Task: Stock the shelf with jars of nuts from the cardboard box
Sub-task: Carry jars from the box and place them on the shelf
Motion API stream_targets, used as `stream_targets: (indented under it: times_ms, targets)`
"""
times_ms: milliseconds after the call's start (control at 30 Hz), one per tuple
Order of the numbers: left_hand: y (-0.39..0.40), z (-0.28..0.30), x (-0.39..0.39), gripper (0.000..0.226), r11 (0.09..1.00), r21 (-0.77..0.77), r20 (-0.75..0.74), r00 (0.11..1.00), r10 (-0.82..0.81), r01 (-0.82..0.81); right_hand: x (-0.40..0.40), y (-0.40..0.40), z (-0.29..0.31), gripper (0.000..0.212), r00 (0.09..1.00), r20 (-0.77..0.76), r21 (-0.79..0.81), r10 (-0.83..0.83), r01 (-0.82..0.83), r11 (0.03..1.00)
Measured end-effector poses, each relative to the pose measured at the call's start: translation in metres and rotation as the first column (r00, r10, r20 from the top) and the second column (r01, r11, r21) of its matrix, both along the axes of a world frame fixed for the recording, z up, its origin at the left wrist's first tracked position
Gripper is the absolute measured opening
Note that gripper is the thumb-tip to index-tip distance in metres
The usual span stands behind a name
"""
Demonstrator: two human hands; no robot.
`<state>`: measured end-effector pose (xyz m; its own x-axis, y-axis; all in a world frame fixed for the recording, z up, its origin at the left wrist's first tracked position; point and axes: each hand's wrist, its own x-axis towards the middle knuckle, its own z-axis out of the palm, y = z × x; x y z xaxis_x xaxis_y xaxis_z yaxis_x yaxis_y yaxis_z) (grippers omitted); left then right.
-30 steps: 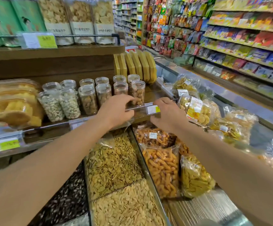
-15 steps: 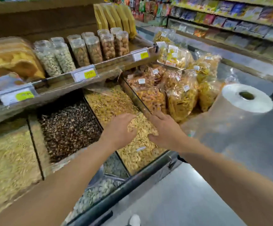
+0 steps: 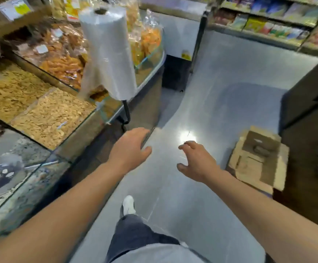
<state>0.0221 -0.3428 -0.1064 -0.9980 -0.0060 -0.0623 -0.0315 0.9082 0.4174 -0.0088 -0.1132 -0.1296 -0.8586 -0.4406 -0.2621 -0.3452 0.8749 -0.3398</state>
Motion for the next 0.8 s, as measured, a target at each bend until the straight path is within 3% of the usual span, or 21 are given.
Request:
stream_targets:
  times_ms: [233,500,800]
  targets:
    - [0.189,-0.018,-0.033,0.055,0.947,0.026,-0.010,0.947,-0.321,0.321,0.032,0.194,-0.012,0.063,0.948,0.017,0.094,-0.318,0.315,0.944]
    - [0.361,-0.037,-0.103,0.054,0.780,-0.037,0.040,0.781,-0.624,0.625,0.011,0.350,-0.028,0.059,0.834,0.025,0.207,-0.551,0.535,0.819]
    - [0.505,-0.084,-0.226,0.055,0.735,0.010,0.113,0.730,-0.674,0.678,-0.062,0.476,-0.049,0.058,0.695,0.088,0.194,-0.714,0.691,0.697]
